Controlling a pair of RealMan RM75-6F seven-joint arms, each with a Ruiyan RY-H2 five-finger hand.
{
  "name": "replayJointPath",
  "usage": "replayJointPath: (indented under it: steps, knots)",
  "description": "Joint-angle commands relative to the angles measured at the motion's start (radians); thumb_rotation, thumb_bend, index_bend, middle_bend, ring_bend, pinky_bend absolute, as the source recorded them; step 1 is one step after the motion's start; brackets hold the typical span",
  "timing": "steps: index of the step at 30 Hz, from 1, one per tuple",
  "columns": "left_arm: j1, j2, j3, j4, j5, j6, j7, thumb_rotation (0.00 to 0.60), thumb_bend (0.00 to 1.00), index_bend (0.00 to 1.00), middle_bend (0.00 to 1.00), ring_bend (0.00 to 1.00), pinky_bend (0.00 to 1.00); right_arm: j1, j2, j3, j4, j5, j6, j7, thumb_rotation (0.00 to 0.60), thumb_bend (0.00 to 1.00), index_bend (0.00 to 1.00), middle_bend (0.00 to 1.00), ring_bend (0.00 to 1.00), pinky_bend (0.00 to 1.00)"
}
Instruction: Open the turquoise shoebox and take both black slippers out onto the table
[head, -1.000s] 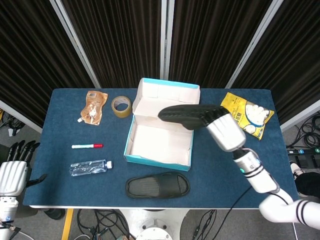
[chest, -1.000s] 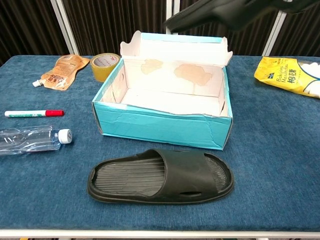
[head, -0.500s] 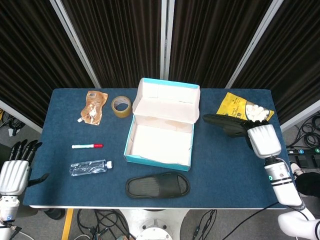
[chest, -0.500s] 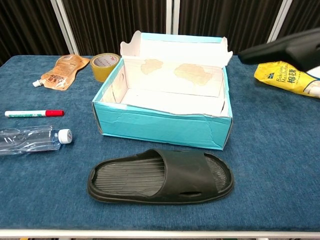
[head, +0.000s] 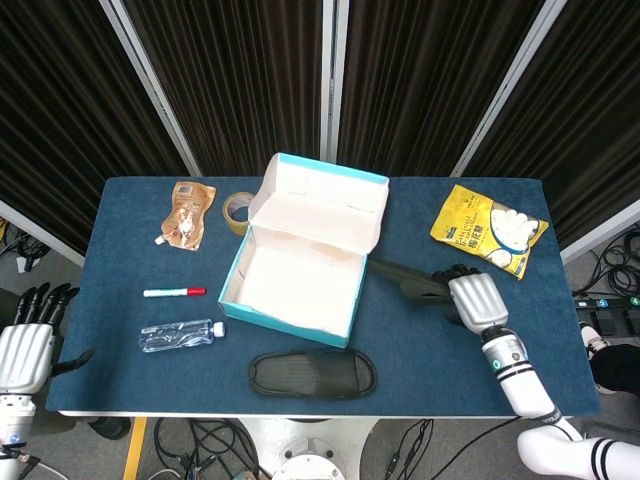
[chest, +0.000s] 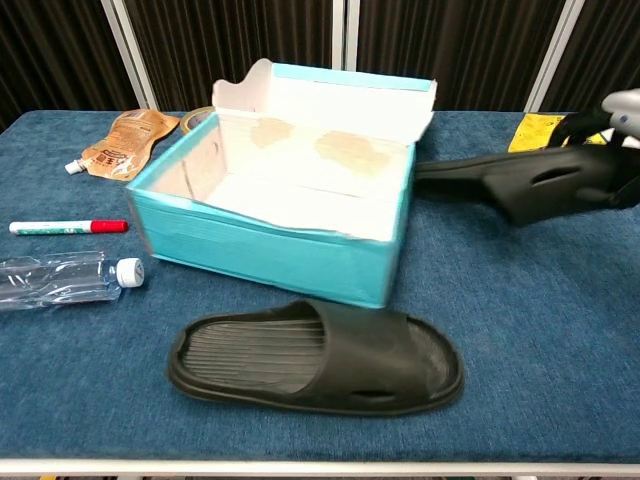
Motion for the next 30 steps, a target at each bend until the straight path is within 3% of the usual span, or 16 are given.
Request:
replayJointPath:
  steps: [1, 4, 6, 9, 11, 16, 20, 22, 24, 26, 30]
  knots:
    - [0.0, -0.002, 0.0, 0.002, 0.001, 0.001, -0.001, 0.6, 0.07, 0.12, 0.09, 0.0, 0.04, 0.001, 0.042, -0.001, -0.1, 0.02, -0.11, 0.136, 0.6, 0.55, 0.0, 0.01, 0.0, 0.14]
    - [0.002, -0.004, 0.0, 0.005, 0.004, 0.007, -0.003, 0.6, 0.07, 0.12, 0.09, 0.0, 0.04, 0.007, 0.076, 0.0, -0.137, 0.0, -0.177, 0.24, 0.6, 0.48, 0.0, 0.0, 0.0, 0.08]
    - [0.002, -0.004, 0.0, 0.008, 0.005, 0.008, -0.006, 0.6, 0.07, 0.12, 0.09, 0.0, 0.04, 0.007, 0.095, -0.002, -0.145, -0.023, -0.193, 0.276, 0.6, 0.35, 0.0, 0.0, 0.0, 0.04]
    - [0.002, -0.004, 0.0, 0.009, 0.004, 0.005, -0.008, 0.6, 0.07, 0.12, 0.09, 0.0, 0.04, -0.004, 0.113, -0.003, -0.15, -0.044, -0.182, 0.298, 0.6, 0.06, 0.0, 0.0, 0.0, 0.0]
    - [0.002, -0.006, 0.002, 0.011, 0.006, 0.007, -0.009, 0.6, 0.07, 0.12, 0.09, 0.0, 0.04, -0.014, 0.133, 0.003, -0.163, -0.056, -0.169, 0.328, 0.6, 0.01, 0.0, 0.0, 0.0, 0.0]
    - [-0.001, -0.003, -0.002, 0.011, 0.007, 0.004, -0.01, 0.6, 0.07, 0.12, 0.09, 0.0, 0.04, -0.068, 0.189, 0.015, -0.158, -0.119, -0.045, 0.33, 0.6, 0.01, 0.0, 0.0, 0.0, 0.01]
    - [-0.007, -0.002, -0.003, 0.009, 0.009, -0.001, -0.004, 0.6, 0.07, 0.12, 0.09, 0.0, 0.04, -0.143, 0.231, 0.002, -0.13, -0.176, 0.105, 0.26, 0.6, 0.15, 0.03, 0.1, 0.06, 0.22]
    - [-0.009, -0.002, -0.003, 0.007, 0.01, -0.004, 0.0, 0.6, 0.07, 0.12, 0.09, 0.0, 0.04, -0.181, 0.244, -0.005, -0.109, -0.198, 0.173, 0.234, 0.6, 0.22, 0.09, 0.15, 0.11, 0.26]
    - [-0.013, -0.001, -0.004, 0.002, 0.01, -0.008, 0.006, 0.6, 0.07, 0.12, 0.09, 0.0, 0.04, -0.226, 0.25, -0.018, -0.074, -0.226, 0.247, 0.208, 0.6, 0.24, 0.1, 0.15, 0.09, 0.23]
    - [-0.016, -0.001, -0.004, -0.004, 0.009, -0.012, 0.014, 0.6, 0.07, 0.12, 0.09, 0.0, 0.04, -0.273, 0.252, -0.035, -0.043, -0.244, 0.306, 0.214, 0.6, 0.25, 0.09, 0.11, 0.02, 0.14]
    - [-0.019, 0.0, -0.001, -0.016, 0.008, -0.021, 0.031, 0.6, 0.07, 0.12, 0.09, 0.0, 0.04, -0.35, 0.258, -0.068, -0.012, -0.269, 0.374, 0.288, 0.6, 0.25, 0.05, 0.05, 0.0, 0.04]
